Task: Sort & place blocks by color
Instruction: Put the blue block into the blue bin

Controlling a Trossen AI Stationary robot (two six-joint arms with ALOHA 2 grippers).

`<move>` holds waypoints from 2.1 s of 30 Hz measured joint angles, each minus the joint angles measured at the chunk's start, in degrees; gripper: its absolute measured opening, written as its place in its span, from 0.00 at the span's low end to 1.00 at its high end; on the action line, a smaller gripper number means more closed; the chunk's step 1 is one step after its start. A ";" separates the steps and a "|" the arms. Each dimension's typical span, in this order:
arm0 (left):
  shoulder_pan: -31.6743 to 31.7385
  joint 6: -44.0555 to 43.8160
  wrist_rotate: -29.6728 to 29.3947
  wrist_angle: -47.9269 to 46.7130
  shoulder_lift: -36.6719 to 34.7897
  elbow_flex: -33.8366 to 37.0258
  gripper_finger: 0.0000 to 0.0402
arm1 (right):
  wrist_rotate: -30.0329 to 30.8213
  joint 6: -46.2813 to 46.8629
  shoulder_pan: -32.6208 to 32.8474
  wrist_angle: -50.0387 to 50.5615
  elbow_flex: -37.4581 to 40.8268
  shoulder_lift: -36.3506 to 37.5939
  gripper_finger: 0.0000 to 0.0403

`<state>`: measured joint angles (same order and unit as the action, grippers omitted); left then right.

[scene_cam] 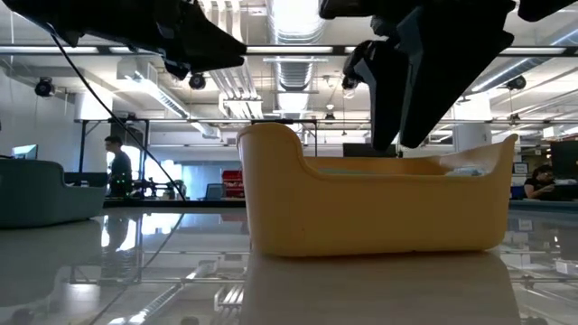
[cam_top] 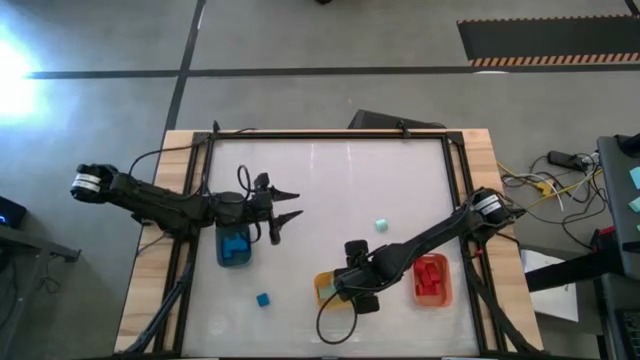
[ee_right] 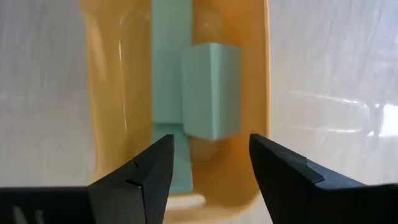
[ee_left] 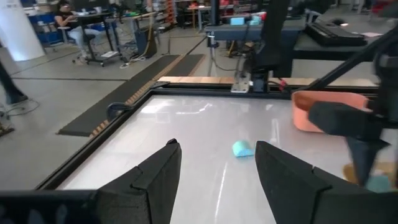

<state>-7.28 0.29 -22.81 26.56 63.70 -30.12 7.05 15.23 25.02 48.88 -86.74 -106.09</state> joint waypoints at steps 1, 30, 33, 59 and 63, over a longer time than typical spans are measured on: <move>-0.68 -0.02 0.01 -0.10 0.00 -0.27 0.48 | 0.23 -1.21 0.00 0.62 0.00 0.41 0.49; -25.08 -41.95 -2.45 -47.27 19.74 -28.12 0.48 | 12.54 -29.84 -1.70 -51.85 39.65 39.18 0.40; -26.05 -49.20 3.73 -60.19 24.45 -34.18 0.48 | 12.55 -30.47 -1.70 -54.24 41.57 41.45 0.39; -32.14 -65.70 19.19 -78.54 36.81 -38.55 0.48 | 12.50 -27.79 -1.79 -54.31 42.58 37.71 0.32; -32.14 -65.64 19.17 -77.52 36.76 -37.59 0.48 | 12.50 -27.20 -1.79 -54.27 42.58 37.73 0.32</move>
<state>-39.42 -65.34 -3.64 -50.96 100.47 -67.71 19.55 -11.96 23.22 -5.39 -44.16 -68.36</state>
